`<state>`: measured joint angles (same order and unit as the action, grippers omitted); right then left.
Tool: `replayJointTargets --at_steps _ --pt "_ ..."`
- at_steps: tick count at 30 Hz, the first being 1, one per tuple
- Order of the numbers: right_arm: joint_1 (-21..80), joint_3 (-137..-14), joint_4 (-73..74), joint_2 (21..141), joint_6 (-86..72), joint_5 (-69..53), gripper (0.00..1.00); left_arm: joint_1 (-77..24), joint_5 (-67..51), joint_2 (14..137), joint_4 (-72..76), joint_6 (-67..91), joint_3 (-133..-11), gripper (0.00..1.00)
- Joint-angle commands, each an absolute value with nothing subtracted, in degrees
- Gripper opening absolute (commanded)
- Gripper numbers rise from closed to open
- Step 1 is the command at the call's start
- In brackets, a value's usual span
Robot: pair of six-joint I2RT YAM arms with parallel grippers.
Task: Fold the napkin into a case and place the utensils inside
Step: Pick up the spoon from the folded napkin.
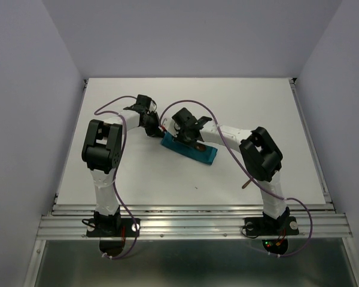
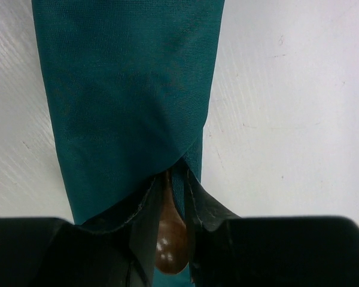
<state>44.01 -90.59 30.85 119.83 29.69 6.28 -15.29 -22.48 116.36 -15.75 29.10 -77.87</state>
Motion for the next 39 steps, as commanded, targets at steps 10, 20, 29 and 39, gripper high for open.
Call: replayJointTargets --at_steps 10,20,29,39 --pt "44.6 -88.7 29.1 114.4 26.5 8.8 0.32 -15.6 -22.1 116.5 -17.2 27.5 -79.0 0.17" --pt "44.1 -87.2 29.1 114.2 25.2 7.5 0.32 -15.6 -22.1 116.4 -17.2 27.6 -78.9 0.17" --pt "44.1 -85.3 28.8 114.8 24.8 6.8 0.31 -15.6 -22.1 116.5 -17.3 27.5 -79.0 0.17" --pt "44.1 -85.6 27.3 115.7 25.7 7.4 0.11 -15.6 -22.2 116.5 -17.4 27.5 -79.1 0.17"
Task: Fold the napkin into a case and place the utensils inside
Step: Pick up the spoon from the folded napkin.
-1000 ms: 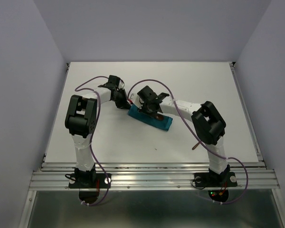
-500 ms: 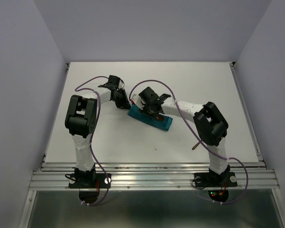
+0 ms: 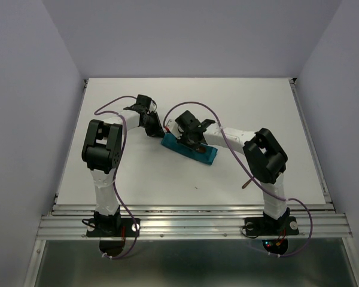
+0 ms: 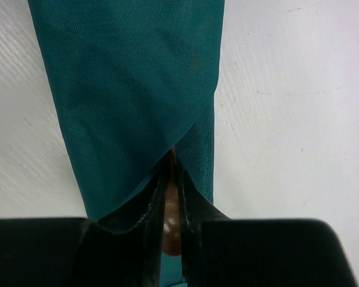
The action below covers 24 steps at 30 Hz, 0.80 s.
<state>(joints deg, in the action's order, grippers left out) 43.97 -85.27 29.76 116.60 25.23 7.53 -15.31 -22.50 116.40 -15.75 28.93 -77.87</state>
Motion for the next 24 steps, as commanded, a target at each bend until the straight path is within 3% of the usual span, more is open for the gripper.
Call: replayJointTargets --at_steps 1,20,24 --pt "44.1 -85.8 27.3 115.8 25.8 7.3 0.10 -15.6 -22.2 116.5 -17.4 27.5 -79.0 0.17" --pt "44.1 -89.5 27.2 118.4 27.9 6.7 0.08 -15.6 -23.0 117.2 -17.4 27.3 -79.7 0.17" --pt "44.1 -89.6 27.1 118.7 27.2 8.4 0.15 -15.7 -22.9 117.2 -17.6 27.2 -79.6 0.17"
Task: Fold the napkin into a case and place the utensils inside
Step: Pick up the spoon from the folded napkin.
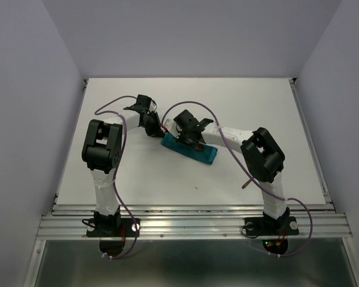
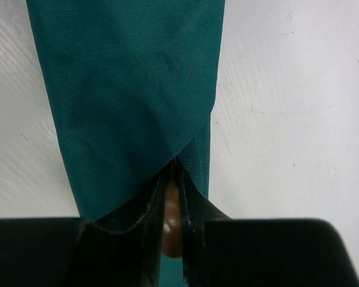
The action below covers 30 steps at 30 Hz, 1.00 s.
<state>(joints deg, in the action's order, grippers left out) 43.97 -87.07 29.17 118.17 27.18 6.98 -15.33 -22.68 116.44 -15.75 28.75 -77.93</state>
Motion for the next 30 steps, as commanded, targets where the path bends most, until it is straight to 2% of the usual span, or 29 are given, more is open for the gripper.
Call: replayJointTargets --at_steps 1,2,9,13,16,19,20,24,27,30 --pt "44.1 -89.5 27.0 118.6 26.9 9.0 0.18 -15.7 -22.9 117.2 -17.7 27.2 -79.5 0.17" --pt "43.6 -89.3 26.7 118.4 26.5 9.6 0.30 -15.8 -22.9 117.2 -17.6 27.2 -79.5 0.17" --pt "43.1 -86.0 24.9 113.6 24.4 11.9 0.34 -15.9 -23.1 117.2 -17.6 27.0 -79.3 0.17" --pt "42.5 -82.9 23.0 109.8 23.1 14.1 0.43 -15.9 -23.1 117.2 -17.6 27.0 -79.5 0.17" --pt "41.7 -80.3 22.1 105.9 21.2 14.1 0.45 -15.9 -23.1 117.3 -17.7 26.9 -79.6 0.17" --pt "40.5 -76.8 20.9 100.8 18.1 13.2 0.53 -15.9 -23.3 117.4 -17.6 26.9 -79.6 0.17" --pt "40.5 -75.9 20.1 99.4 17.2 13.3 0.60 -15.9 -23.4 117.4 -17.6 26.9 -79.6 0.17" --pt "37.6 -70.1 20.9 92.0 3.6 21.9 0.73 -15.9 -23.3 116.8 -17.9 26.7 -79.8 0.17" --pt "30.2 -67.2 24.9 87.0 -12.0 22.4 0.73 -15.9 -22.9 116.2 -18.1 26.6 -79.6 0.18" --pt "20.8 -61.0 30.1 79.3 -26.9 17.6 0.74 -15.9 -23.0 115.8 -18.5 26.6 -80.2 0.18"
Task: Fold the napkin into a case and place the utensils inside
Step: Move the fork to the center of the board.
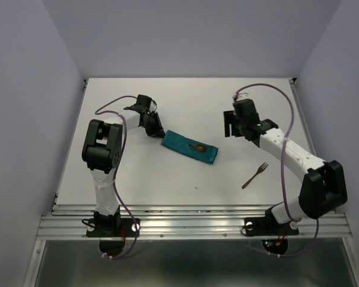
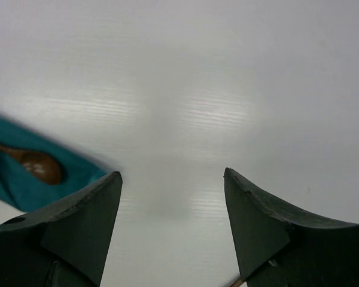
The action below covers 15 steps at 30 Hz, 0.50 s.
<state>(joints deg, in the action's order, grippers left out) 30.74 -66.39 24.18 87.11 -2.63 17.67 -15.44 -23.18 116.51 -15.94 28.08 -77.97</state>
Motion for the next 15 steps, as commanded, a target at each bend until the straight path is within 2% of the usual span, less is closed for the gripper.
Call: replayJointTargets --at_steps 1,3,6,10,15 --pt "19.5 -57.5 32.1 77.3 -29.5 14.5 0.75 -15.9 -23.0 115.6 -18.6 26.5 -80.3 0.18" --pt "19.0 -55.3 35.1 72.6 -33.4 14.7 0.77 -15.9 -23.0 115.3 -18.9 26.4 -80.6 0.18" --pt "19.0 -51.9 42.3 67.1 -43.3 17.0 0.86 -16.0 -22.5 114.5 -19.6 26.0 -80.9 0.18" --pt "19.0 -44.0 44.9 58.1 -55.7 16.6 0.86 -15.9 -21.9 113.4 -20.5 25.5 -81.2 0.18" --pt "19.0 -34.7 45.2 54.0 -64.2 14.4 0.86 -15.9 -21.3 112.2 -21.1 25.0 -80.9 0.18"
